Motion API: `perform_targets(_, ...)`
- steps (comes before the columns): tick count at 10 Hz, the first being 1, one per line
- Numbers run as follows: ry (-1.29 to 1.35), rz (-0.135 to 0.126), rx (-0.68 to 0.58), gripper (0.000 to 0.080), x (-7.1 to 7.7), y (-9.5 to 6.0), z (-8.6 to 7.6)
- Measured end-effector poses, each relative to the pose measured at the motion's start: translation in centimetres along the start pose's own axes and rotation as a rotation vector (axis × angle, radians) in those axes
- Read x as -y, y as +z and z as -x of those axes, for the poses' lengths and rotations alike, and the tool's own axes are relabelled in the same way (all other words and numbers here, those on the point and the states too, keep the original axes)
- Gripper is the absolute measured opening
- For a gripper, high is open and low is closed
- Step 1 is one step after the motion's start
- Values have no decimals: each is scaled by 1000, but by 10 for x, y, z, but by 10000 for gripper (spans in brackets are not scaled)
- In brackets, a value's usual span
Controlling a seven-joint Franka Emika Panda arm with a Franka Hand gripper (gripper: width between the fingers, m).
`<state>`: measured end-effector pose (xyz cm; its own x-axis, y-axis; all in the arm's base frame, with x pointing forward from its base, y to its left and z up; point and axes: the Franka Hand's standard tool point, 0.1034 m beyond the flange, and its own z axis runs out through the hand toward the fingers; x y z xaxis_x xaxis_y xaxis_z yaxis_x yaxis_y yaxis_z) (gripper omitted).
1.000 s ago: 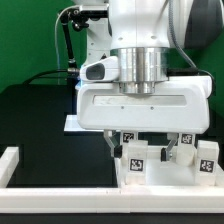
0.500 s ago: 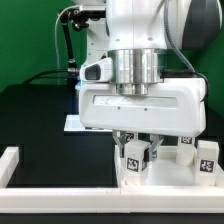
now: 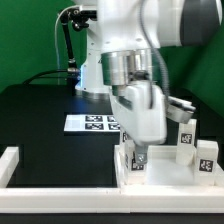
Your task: Assemble square table
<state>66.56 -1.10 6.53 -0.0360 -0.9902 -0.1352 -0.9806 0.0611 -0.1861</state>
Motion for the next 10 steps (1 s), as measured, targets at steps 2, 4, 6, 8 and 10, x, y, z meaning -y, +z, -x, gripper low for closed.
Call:
perform_targets(2,123,0,1,291,0,0,2)
perform_targets(4,248,0,3,291,0,1,3)
perform_targets(6,486,-6,19,292,-1,1,2)
perform_targets(8,532,-3,0,298,-2,1,1)
perform_targets(10,484,-2,-2,299,-2,1,1)
